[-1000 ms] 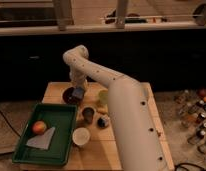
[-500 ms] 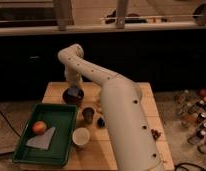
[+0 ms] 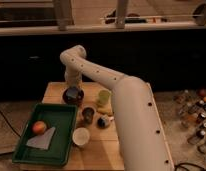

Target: Wipe purple bowl with sponge

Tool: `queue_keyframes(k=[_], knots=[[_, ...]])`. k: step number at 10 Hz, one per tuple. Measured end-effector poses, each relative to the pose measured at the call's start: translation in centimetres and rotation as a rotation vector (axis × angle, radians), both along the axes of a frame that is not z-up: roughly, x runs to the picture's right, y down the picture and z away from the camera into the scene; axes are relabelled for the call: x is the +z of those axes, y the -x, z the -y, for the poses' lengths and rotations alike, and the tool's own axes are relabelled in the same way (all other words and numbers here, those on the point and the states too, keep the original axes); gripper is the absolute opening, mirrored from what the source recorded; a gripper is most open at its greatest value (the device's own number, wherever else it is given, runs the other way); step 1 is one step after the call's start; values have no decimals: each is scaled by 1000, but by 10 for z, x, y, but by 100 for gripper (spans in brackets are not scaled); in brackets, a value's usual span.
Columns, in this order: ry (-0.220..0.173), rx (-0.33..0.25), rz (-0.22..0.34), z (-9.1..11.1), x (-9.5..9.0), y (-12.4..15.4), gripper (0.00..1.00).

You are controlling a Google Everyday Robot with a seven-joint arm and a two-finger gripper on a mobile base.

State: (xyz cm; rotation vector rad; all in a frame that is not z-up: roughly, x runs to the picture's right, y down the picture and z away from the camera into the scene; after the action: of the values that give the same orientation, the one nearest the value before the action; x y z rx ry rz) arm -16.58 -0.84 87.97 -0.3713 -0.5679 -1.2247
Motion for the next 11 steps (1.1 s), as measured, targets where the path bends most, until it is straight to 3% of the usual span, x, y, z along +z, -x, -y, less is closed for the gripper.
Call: queue_keyframes(k=[3, 11], knots=[[-10, 9, 28, 0, -11, -3, 0], [-11, 9, 31, 1, -12, -2, 0]])
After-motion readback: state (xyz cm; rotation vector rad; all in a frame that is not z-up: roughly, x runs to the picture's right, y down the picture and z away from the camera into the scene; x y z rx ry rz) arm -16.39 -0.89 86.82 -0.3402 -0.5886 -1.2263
